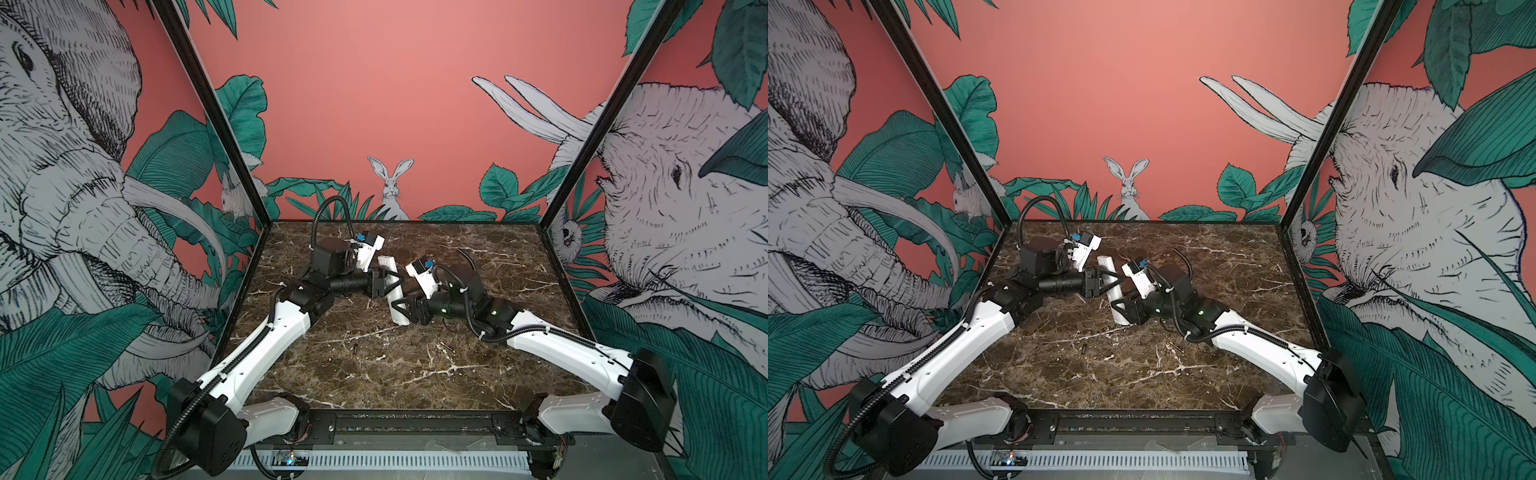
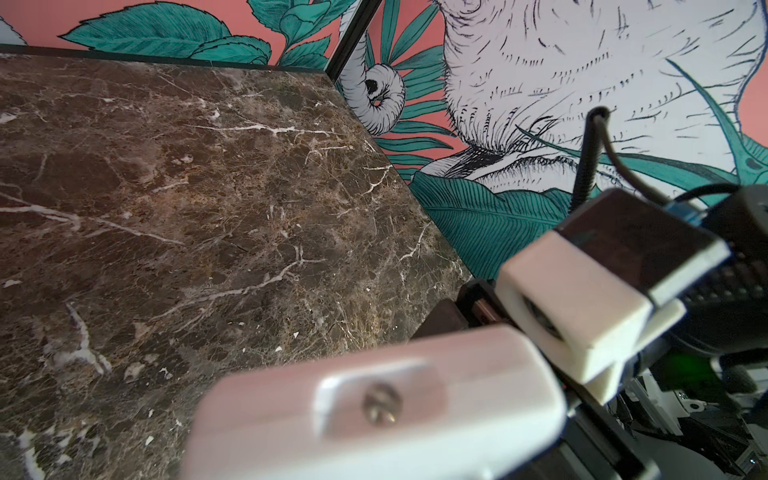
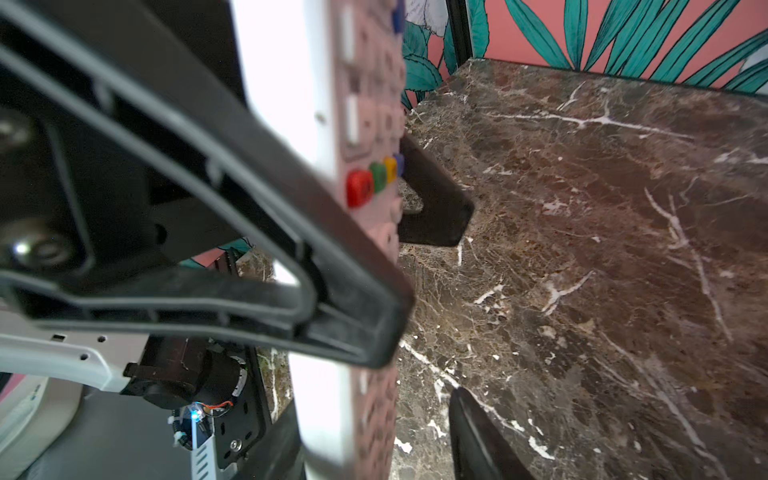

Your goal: Load the batteries into the remote control

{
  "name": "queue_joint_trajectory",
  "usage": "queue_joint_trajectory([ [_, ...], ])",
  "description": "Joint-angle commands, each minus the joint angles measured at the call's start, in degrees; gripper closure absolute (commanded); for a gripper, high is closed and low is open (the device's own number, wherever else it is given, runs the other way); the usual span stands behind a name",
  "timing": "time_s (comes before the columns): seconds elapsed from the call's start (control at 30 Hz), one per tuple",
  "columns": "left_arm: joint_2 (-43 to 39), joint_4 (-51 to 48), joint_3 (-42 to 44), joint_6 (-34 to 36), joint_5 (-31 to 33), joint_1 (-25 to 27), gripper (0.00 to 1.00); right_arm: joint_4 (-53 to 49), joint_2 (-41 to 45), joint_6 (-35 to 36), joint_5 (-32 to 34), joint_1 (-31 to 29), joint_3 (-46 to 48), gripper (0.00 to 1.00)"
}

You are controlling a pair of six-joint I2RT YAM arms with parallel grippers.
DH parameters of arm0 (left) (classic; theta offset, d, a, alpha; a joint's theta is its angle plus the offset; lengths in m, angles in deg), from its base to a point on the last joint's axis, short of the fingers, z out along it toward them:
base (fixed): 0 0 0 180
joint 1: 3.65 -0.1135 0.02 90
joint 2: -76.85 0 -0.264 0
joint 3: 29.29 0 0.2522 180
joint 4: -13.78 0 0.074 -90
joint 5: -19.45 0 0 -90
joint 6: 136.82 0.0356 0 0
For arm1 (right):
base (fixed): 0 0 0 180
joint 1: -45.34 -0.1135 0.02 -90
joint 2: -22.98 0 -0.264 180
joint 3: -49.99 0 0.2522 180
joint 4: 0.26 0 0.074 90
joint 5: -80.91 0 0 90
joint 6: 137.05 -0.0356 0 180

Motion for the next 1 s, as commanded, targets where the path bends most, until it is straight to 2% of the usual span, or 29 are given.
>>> queue_joint_trajectory([
  [0.0,-1.9,0.4,0.1,-0.3,-0.9,0.2,0.82,4.0,-0.9,-1.6,-1.0,0.1,-1.1,0.58],
  [0.1,-1.6,1.1,0.0,-0.6,-1.1,0.2,0.82,4.7,-1.0,-3.1,-1.2,0.2,-0.8,0.68],
  [0.27,-1.5,2.5,0.0,-1.2,-2.3,0.3,0.78,5.1,-0.4,-5.1,-2.3,0.3,-0.5,0.74],
  [0.37,-2.0,4.9,0.8,-1.7,-4.3,0.2,0.59,5.8,0.6,-6.8,-3.3,1.1,0.2,0.76],
  [0.47,-3.8,10.0,2.7,-1.6,-8.7,0.2,0.27,8.7,2.6,-9.8,-6.4,2.5,2.0,0.77],
  [0.5,-4.6,11.7,3.5,-1.7,-9.4,0.2,0.20,10.1,3.6,-10.8,-7.4,2.9,2.8,0.78],
  [0.57,-5.7,12.6,4.1,-1.1,-10.7,0.2,0.10,12.7,5.3,-13.0,-9.6,3.8,4.5,0.78],
  [0.8,-3.5,17.4,3.2,-1.7,-20.3,0.2,0.10,13.6,9.5,-16.2,-19.6,5.9,6.2,0.79],
  [0.97,-0.9,12.8,-0.9,2.2,-25.5,0.2,0.15,11.3,11.5,-15.7,-25.9,6.8,6.0,0.80],
])
